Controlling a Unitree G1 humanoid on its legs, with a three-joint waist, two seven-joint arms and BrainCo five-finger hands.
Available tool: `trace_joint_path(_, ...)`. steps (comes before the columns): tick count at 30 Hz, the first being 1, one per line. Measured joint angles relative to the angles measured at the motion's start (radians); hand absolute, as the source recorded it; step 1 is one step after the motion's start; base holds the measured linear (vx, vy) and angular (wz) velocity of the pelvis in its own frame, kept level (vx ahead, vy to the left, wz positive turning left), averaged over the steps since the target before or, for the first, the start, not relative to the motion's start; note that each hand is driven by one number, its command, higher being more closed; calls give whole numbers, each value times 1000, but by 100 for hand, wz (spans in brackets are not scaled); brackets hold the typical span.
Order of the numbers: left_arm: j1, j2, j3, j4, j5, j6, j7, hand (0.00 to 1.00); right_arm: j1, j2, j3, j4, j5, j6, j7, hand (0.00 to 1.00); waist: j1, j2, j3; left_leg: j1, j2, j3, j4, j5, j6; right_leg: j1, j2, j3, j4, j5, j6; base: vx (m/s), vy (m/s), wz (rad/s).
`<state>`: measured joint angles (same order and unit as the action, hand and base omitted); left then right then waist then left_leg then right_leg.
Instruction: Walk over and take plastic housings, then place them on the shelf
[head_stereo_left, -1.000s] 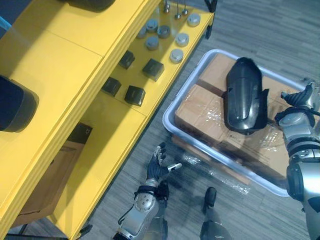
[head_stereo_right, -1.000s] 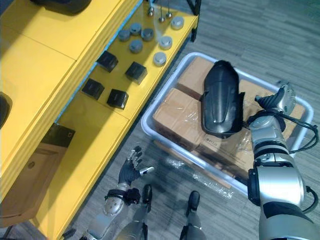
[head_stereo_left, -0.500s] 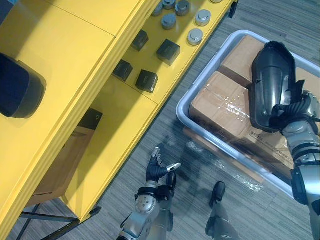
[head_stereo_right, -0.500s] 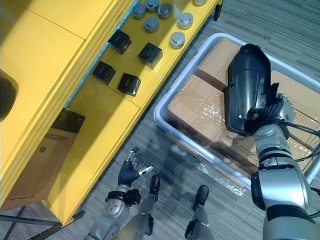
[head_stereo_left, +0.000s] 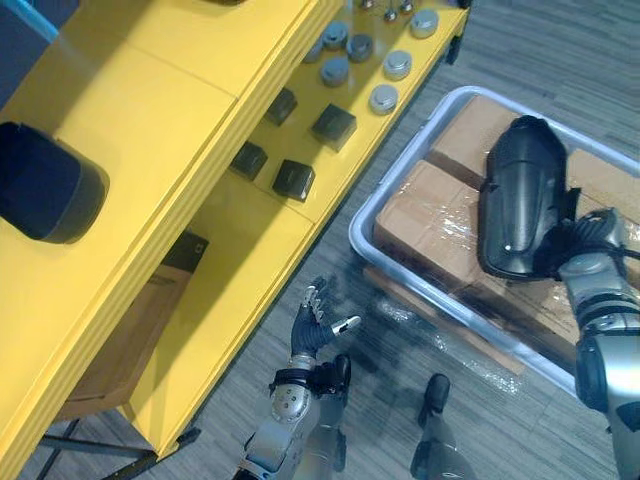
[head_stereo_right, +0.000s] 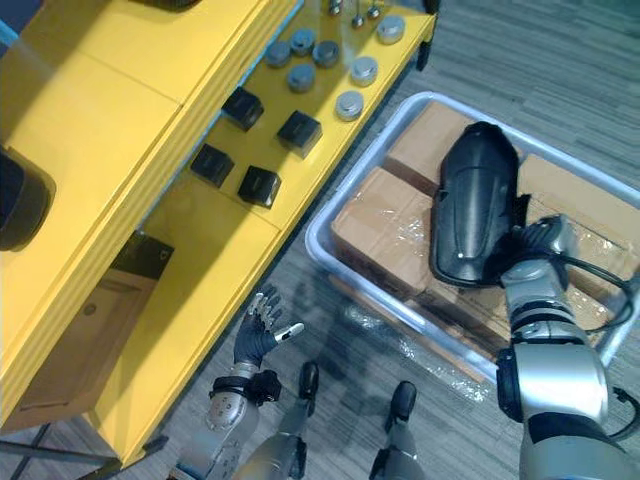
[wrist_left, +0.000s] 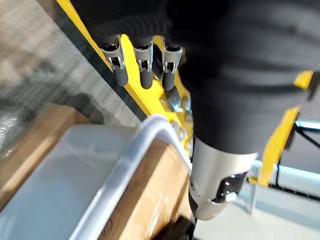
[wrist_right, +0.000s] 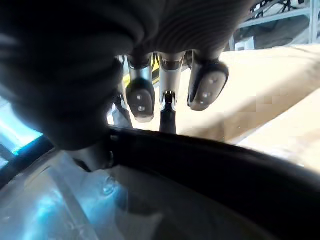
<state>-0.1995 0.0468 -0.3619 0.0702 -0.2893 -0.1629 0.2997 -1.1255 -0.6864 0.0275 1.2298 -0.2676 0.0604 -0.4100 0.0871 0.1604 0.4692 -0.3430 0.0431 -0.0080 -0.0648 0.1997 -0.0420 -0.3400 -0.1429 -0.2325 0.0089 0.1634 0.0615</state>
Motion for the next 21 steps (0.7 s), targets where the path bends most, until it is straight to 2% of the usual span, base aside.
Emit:
trace_joint_path(2, -5, 21, 17, -11, -4, -2, -4, 0, 20, 19, 36, -73, -40, 0, -2, 100, -9, -21, 4, 28, 12, 36, 4, -15, -6, 13, 13, 34, -8, 4, -5, 31, -10, -54)
trace_joint_path(3, -10, 40, 27, -11, -6, -2, -6, 0, 33, 30, 59, -119, -67, -2, -3, 100, -24, -41, 2, 46, 22, 56, 3, -20, -12, 27, 24, 51, -25, 9, -9, 53, -30, -63)
trace_joint_path(4, -21, 62, 25, -9, -15, -3, -8, 0, 49, 38, 76, -165, -100, -3, -4, 100, -26, -69, -10, 57, 34, 82, 1, -26, -19, 26, 38, 80, -38, 12, -7, 60, -33, -66)
trace_joint_path(5, -32, 72, 22, -6, -24, -2, -9, 0, 58, 40, 80, -188, -106, -4, -4, 100, -27, -81, -15, 63, 40, 94, -2, -29, -22, 27, 45, 89, -44, 16, -10, 61, -30, -61)
trace_joint_path(7, -80, 92, 21, 24, -58, -5, -21, 0, 90, 65, 95, -251, -138, -5, -5, 100, -54, -124, -37, 96, 61, 126, -20, -34, -31, 40, 67, 117, -60, 29, -22, 76, -10, -46)
trace_joint_path(9, -127, 90, 17, 78, -85, -5, -26, 0, 130, 79, 96, -311, -149, -5, -5, 100, -80, -138, -47, 125, 70, 137, -21, -41, -40, 68, 78, 122, -69, 29, -22, 89, 8, -29)
trace_joint_path(11, -164, 83, 4, 102, -103, -5, -27, 0, 171, 88, 97, -363, -170, -6, -4, 100, -91, -149, -67, 142, 79, 151, -21, -48, -49, 77, 87, 140, -73, 29, -22, 88, 18, -24)
trace_joint_path(13, -209, 79, -20, 136, -127, -5, -32, 0, 224, 102, 98, -420, -172, -6, -3, 100, -111, -150, -86, 158, 84, 150, -21, -50, -51, 95, 95, 138, -78, 29, -22, 76, 25, -6)
trace_joint_path(18, -282, 59, -24, 245, -225, -1, -47, 0, 346, 136, 111, -599, -215, -6, 2, 100, -123, -151, -131, 184, 89, 146, -21, -54, -56, 129, 100, 136, -91, 28, -22, 22, 38, 2)
trace_joint_path(20, -332, 64, -58, 331, -341, 9, -57, 0, 396, 165, 124, -688, -222, -7, 1, 100, -124, -151, -171, 185, 89, 142, -21, -57, -60, 132, 100, 134, -92, 26, -21, -29, 62, 4)
trace_joint_path(21, -343, 67, -65, 350, -362, 12, -62, 0, 407, 171, 133, -711, -228, -7, 1, 100, -124, -152, -180, 186, 89, 141, -22, -58, -60, 133, 100, 134, -92, 26, -21, -43, 74, 3)
